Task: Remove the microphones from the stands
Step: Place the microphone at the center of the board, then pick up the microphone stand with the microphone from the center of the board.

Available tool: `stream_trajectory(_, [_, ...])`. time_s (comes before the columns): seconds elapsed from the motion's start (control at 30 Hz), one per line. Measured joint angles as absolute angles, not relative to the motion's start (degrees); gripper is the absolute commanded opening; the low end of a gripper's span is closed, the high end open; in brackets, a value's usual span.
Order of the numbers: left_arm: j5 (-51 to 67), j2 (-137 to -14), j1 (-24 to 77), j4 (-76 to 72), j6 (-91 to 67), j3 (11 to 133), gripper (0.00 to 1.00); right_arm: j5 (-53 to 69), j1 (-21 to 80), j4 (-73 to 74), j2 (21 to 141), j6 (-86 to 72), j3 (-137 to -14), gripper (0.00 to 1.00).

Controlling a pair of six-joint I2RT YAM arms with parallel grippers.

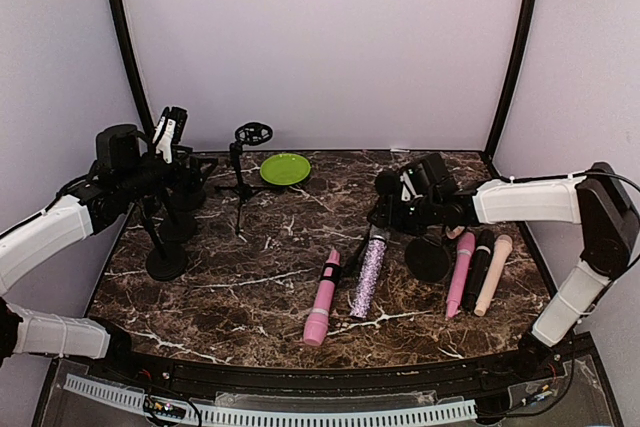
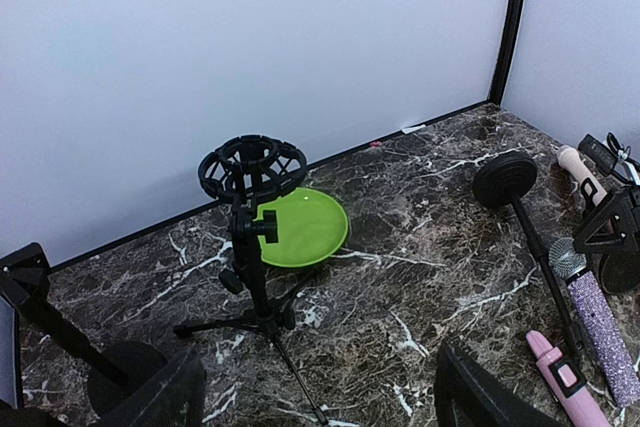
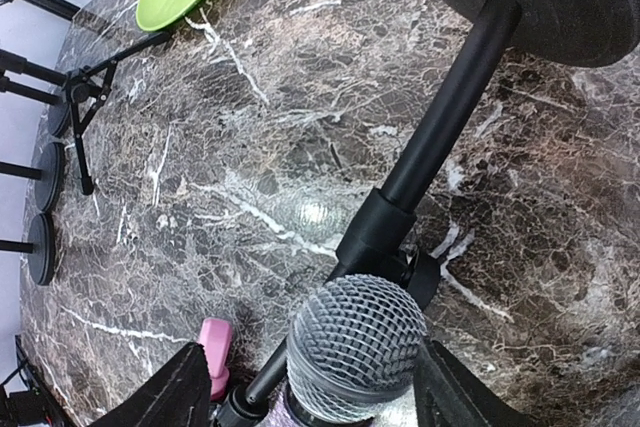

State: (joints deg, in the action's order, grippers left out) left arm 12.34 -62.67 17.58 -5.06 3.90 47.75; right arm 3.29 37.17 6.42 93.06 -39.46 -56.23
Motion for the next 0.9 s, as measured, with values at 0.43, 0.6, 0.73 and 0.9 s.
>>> stream_trajectory(0.43, [11.4,-62.7,17.9,-4.9,4.1,47.7,0.81,3.0,37.1,7.6,84.7,-26.1,-59.0,0.88])
stream_trajectory(0.6, [11.3,-62.7,17.9,-4.9,4.1,47.7,0.81,3.2,37.1,10.4,84.7,-18.5,-63.6,0.90])
stream_trajectory(0.73, [11.2,-62.7,17.9,-4.8,4.3,47.7,0.81,3.0,36.5,12.3,86.4,-14.4,-67.4,0.91])
stream_trajectory(0.9, [11.1,-62.7,17.9,-4.8,4.4,47.7,0.81,3.4,33.6,15.1,93.3,-8.9,-75.2,0.89])
